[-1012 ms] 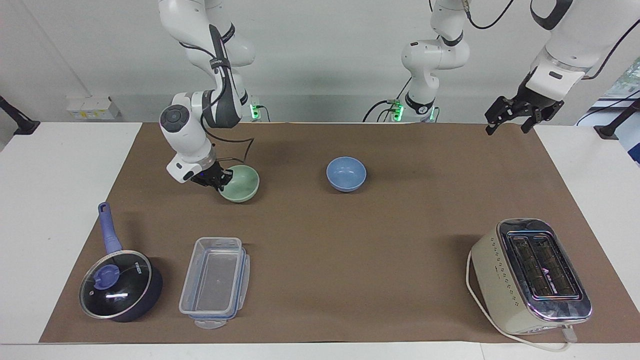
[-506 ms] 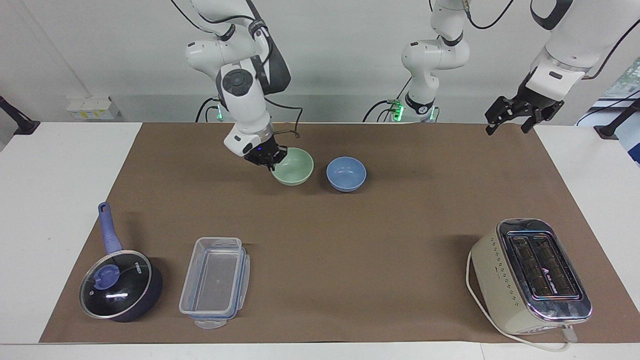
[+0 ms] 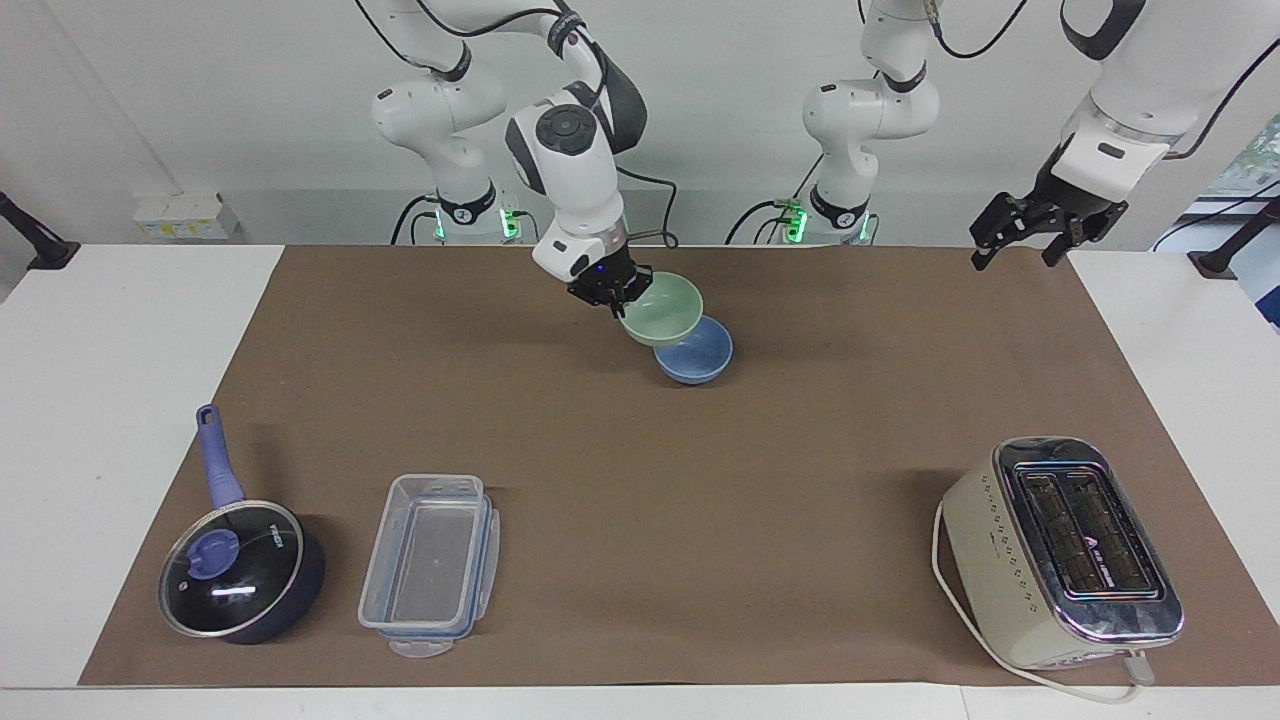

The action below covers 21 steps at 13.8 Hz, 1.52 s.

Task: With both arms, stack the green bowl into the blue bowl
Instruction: 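Carry the green bowl with the right gripper over the blue bowl, then lower the green bowl into the blue bowl with the right gripper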

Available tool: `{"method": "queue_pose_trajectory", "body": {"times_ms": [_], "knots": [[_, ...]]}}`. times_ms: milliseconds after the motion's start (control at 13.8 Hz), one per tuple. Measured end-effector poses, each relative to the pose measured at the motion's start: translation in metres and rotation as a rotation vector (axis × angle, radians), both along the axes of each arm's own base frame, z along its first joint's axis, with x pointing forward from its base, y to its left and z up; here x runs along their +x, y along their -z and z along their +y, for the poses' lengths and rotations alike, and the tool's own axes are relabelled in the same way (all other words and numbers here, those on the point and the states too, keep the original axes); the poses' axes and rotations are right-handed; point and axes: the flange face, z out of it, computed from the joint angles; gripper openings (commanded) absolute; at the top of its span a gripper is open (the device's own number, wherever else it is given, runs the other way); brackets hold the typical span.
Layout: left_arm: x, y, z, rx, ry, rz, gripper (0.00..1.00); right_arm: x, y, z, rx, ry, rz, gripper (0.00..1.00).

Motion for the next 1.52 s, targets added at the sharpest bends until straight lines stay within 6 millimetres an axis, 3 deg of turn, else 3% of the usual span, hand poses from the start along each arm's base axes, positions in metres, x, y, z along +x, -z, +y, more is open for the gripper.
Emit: {"method": "queue_pose_trajectory", "body": {"times_ms": [434,867,1518], "knots": [[0.000,0.000,0.000,0.000,0.000,0.000,1.00,0.011,0.023,0.004,0.003,0.017,-0.011,0.00],[0.000,0.000,0.000,0.000,0.000,0.000,1.00,0.006,0.046,0.018,-0.003,0.024,-0.006,0.00],[0.000,0.000,0.000,0.000,0.000,0.000,1.00,0.004,0.055,0.015,-0.004,0.029,-0.010,0.00]]}}
